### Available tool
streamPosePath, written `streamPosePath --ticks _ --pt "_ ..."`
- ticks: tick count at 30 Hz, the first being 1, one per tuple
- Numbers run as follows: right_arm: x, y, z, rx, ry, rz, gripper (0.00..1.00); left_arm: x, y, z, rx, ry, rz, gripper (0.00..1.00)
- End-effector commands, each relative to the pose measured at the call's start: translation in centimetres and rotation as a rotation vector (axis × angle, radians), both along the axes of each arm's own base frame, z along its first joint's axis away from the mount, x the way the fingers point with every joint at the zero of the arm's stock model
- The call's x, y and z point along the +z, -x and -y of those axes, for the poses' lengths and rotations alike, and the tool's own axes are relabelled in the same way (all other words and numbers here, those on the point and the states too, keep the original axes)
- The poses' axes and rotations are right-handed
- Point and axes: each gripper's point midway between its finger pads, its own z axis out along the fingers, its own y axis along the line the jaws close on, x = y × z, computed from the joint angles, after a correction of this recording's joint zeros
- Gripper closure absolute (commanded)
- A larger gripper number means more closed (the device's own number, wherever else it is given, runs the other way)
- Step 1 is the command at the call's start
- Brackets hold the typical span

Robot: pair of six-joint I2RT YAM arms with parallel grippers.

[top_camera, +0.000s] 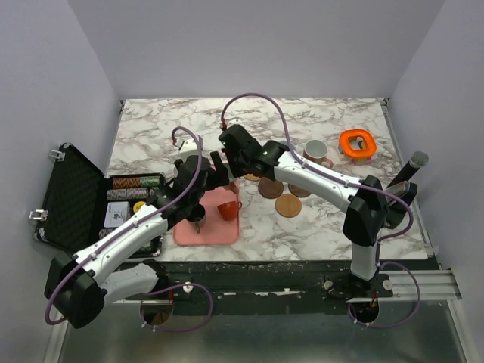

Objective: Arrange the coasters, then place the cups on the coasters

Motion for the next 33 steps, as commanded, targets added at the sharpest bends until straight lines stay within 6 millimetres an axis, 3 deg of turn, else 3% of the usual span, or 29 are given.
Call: streamPosePath --ticks 1,5,13,16,20,33 --pt "4.4 -2.7 1.5 0.016 -0.075 0.11 0.99 2.4 0.4 -0.2 -0.048 -0.024 0.063 0.07" --pt "5.8 -3.9 2.6 0.144 -0.106 0.129 0.99 2.8 1.3 -1.6 -0.098 -0.115 0.059 0.02" --pt "5.1 -7.3 5.9 0.237 -0.134 0.105 0.99 6.1 1.5 -5.4 -0.162 -0.22 0.134 0.01" --pt "4.4 -8.4 6.4 0.254 -0.101 0.115 0.99 6.1 0.8 -7.8 -0.103 -0.265 0.146 0.01" --pt "2.9 -9.6 6.7 0.257 -0.084 0.1 0.99 4.7 0.2 -10.0 -0.036 -0.305 0.127 0.01" --pt "-1.2 -12.2 6.5 0.219 -0.028 0.074 0.99 3.7 0.0 -10.7 -0.021 -0.323 0.083 0.01"
